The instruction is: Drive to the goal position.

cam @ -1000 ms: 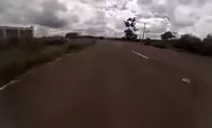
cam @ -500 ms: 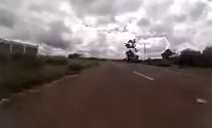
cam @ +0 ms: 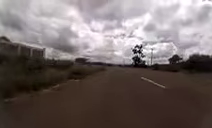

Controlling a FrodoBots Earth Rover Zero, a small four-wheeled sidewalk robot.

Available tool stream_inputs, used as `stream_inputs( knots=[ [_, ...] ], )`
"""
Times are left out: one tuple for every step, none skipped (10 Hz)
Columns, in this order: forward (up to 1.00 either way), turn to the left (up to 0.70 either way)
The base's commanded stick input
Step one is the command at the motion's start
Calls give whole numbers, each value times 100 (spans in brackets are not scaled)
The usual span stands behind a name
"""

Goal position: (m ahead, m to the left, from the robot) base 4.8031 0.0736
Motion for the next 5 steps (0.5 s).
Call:
stream_inputs(
  knots=[
    [100,0],
    [100,0],
    [100,0],
    [100,-3],
    [100,-9]
  ],
)
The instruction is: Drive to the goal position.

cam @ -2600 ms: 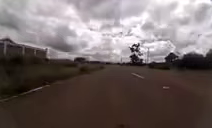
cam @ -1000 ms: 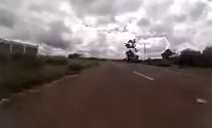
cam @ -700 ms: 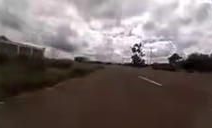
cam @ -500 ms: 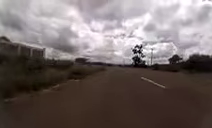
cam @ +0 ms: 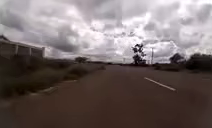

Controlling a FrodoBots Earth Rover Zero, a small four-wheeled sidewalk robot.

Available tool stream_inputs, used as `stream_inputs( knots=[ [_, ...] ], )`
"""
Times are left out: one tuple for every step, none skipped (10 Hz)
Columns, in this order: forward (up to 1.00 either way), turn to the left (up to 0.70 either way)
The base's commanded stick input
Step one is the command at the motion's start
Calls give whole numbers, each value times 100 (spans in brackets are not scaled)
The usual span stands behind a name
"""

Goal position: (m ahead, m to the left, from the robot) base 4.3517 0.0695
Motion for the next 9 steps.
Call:
stream_inputs(
  knots=[
    [100,-12],
    [100,-13],
    [100,-12],
    [100,-10],
    [100,-7],
    [100,-4],
    [100,-2],
    [100,-1],
    [100,-5]
  ],
)
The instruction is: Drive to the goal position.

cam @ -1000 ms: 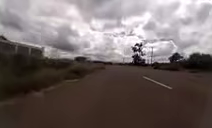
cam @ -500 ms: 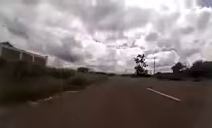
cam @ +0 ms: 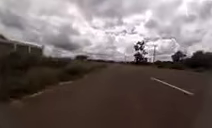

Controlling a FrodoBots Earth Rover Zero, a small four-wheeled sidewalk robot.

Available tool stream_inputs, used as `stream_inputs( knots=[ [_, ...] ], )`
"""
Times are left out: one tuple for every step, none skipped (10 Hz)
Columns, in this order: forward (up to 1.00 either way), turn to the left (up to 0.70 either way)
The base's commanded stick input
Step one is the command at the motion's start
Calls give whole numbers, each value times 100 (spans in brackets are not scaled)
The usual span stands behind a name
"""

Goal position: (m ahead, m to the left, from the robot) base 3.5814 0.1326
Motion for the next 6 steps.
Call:
stream_inputs(
  knots=[
    [100,-8],
    [100,-12],
    [100,-16],
    [100,-19],
    [100,-29],
    [100,-38]
  ],
)
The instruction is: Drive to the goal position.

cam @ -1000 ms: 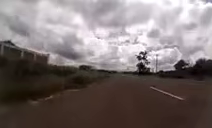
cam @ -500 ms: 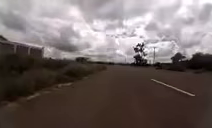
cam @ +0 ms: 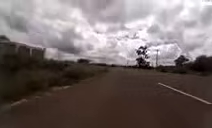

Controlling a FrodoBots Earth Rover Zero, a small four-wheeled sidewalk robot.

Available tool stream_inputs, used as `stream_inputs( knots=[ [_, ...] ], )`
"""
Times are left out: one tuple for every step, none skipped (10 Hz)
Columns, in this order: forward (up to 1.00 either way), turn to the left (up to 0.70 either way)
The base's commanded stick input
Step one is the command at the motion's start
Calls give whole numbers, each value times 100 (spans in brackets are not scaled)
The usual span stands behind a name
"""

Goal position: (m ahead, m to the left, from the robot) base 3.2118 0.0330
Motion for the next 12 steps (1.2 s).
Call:
stream_inputs(
  knots=[
    [100,-15],
    [100,-5],
    [100,0],
    [100,0],
    [100,0],
    [100,0],
    [100,0],
    [100,-7],
    [100,-13],
    [100,-13],
    [100,-10],
    [100,-8]
  ],
)
